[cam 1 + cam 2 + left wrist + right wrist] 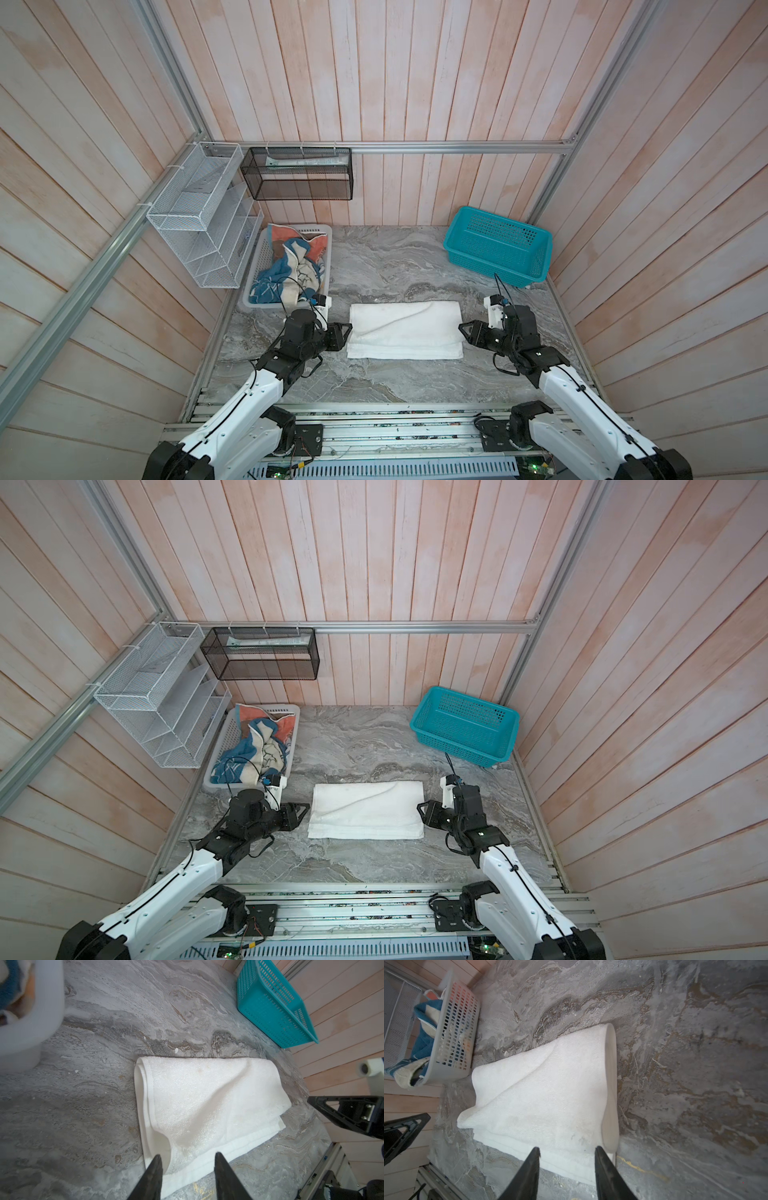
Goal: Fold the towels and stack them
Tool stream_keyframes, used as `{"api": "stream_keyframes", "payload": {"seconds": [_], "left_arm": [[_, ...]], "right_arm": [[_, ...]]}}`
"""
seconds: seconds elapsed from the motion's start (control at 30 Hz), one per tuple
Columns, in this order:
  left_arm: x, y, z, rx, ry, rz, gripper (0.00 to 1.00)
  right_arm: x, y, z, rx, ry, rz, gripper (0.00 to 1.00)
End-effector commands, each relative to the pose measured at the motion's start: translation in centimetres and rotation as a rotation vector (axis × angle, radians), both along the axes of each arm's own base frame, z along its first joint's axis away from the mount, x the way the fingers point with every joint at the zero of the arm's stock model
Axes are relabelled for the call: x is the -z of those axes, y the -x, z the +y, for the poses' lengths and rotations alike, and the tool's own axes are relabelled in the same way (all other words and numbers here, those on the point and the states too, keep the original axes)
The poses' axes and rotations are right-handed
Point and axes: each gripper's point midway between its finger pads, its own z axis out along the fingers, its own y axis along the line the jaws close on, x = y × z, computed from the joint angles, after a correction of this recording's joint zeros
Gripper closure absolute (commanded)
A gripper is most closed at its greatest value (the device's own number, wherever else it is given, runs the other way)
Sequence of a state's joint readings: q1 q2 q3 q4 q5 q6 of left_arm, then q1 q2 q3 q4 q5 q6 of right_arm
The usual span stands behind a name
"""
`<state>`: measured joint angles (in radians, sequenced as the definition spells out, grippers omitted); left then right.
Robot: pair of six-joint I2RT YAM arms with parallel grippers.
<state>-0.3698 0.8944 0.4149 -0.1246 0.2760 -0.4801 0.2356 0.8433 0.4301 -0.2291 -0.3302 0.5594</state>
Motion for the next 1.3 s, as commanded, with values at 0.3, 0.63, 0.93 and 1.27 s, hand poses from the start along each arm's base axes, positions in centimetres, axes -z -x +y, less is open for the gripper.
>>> {"api": "stream_keyframes", "payload": {"seconds": [0.3,0.63,0.93,1.27], "left_arm": [[4.7,2.0,-1.4,-0.11,0.055,0.402,0.49],[5.0,-0.3,-2.9,-0.11,0.105,0.388,0.47],[5.3,-1.3,-3.6,-0.105,0.121,0.395,0.47],[3.9,-1.7,-2.9,-0.123,0.085,0.347,1.0]], "right_arm": [[4.8,0.4,-0.1,-0.003,0.062,0.238,0.49],[4.5,-0.6,1.1,-0.071,0.059,0.204,0.67],[5.5,-0.3,0.9,-0.08,0.078,0.235,0.72],[2.8,-1.1,1.7,-0.101,0.056,0.193,1.0]]}}
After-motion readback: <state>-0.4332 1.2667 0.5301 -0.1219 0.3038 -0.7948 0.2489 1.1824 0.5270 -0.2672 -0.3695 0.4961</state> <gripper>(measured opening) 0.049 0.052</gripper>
